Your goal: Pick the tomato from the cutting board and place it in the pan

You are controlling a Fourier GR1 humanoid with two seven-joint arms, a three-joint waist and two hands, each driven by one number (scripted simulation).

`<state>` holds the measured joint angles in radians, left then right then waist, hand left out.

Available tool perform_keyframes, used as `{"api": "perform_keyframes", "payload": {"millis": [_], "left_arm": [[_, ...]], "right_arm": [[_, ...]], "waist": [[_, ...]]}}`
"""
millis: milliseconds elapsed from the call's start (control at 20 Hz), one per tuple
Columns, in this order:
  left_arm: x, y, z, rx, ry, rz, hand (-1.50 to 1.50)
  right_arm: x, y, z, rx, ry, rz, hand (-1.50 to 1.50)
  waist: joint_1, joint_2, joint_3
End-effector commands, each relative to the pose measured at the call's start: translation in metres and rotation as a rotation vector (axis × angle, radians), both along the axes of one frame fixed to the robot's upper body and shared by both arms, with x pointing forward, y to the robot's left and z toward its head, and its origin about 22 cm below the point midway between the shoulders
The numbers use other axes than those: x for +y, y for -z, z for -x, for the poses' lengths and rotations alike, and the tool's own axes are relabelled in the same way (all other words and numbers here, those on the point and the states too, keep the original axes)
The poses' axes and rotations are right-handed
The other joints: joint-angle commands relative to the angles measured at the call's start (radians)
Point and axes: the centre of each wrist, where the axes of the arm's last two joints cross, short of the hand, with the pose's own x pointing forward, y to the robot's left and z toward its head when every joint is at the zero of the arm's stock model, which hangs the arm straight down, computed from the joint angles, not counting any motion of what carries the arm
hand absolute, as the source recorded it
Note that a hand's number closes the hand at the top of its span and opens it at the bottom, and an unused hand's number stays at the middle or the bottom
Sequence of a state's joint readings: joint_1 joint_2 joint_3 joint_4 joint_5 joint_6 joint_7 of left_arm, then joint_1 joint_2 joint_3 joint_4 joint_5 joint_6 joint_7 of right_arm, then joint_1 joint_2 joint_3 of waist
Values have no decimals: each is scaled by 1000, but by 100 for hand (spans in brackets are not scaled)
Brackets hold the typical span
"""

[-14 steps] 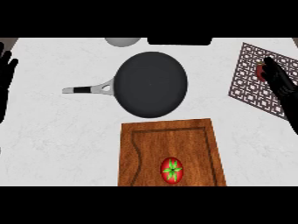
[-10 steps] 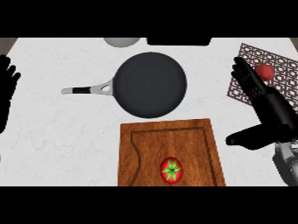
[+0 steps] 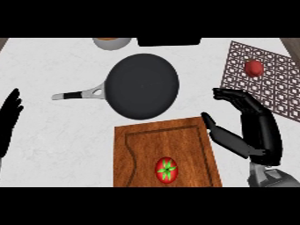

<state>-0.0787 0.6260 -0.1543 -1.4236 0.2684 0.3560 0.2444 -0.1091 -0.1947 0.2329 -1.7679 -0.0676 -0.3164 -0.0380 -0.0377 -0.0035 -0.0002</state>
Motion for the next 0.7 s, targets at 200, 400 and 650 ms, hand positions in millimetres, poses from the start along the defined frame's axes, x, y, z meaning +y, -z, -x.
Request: {"api": "perform_keyframes", "payload": {"millis": [200,400,650], "left_arm": [[7,19,-9,49,1,-14,0],[4,10,-13,53,15,-26,0],[-2,8,-18,65,29,-16,0]], "right_arm": [[37,7,94,-98,-49,66,-150],[20,-27,91,-46,-31,277,-150],[15,-33,83,97,-46,645,-150]], "waist": [[15,0,-1],[23,1,-2],[30,2,-6]]}}
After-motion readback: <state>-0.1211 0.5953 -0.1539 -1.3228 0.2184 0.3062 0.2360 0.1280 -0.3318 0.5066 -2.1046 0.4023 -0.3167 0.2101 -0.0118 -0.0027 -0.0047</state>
